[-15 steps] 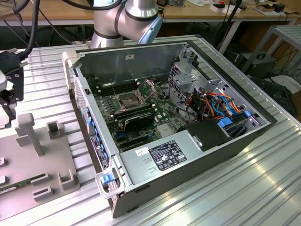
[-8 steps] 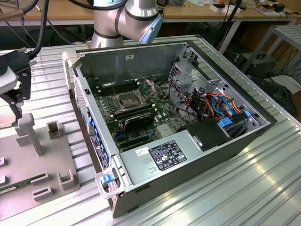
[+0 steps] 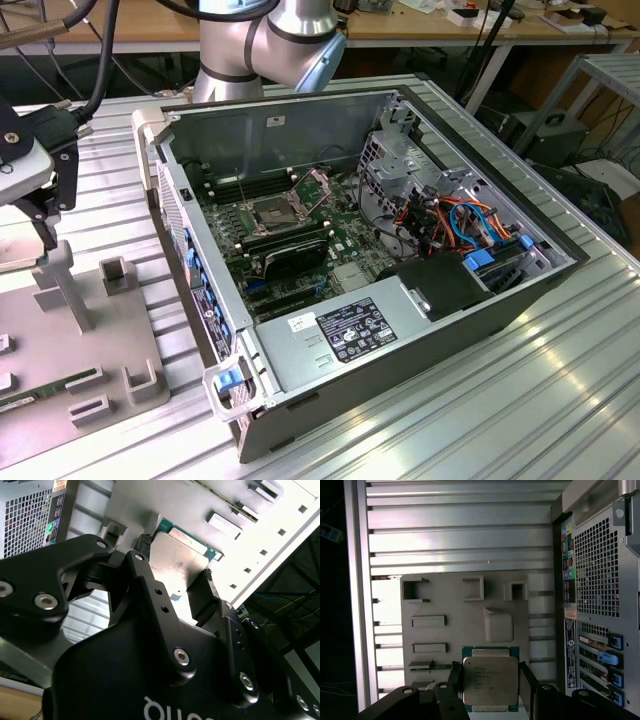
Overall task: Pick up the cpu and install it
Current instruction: 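Pick up the cpu and move it towards the insertion slot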
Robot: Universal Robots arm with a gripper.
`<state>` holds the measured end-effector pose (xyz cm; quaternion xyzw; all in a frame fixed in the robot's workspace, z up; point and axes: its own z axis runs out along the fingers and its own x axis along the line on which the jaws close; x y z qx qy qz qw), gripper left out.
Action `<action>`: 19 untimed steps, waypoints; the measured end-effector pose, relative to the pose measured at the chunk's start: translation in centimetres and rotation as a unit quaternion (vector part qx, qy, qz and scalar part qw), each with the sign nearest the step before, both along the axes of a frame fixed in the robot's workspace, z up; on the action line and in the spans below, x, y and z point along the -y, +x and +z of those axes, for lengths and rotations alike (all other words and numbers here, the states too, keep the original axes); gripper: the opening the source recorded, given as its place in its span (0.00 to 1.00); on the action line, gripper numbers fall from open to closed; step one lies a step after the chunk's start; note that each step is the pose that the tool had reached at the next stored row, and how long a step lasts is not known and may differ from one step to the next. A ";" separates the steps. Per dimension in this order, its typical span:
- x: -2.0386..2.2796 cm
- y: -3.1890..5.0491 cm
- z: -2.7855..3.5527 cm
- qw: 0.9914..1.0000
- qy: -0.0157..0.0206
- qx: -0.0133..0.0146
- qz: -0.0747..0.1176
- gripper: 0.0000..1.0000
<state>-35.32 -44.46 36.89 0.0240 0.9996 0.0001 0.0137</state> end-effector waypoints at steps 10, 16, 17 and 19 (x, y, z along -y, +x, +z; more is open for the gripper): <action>0.00 0.08 0.00 1.000 0.000 0.000 0.000 0.55; 0.00 5.34 0.00 1.000 0.000 0.000 0.000 0.55; 0.00 5.49 0.00 1.000 0.000 0.000 0.000 0.55; 0.00 5.81 0.00 1.000 0.000 0.000 0.000 0.55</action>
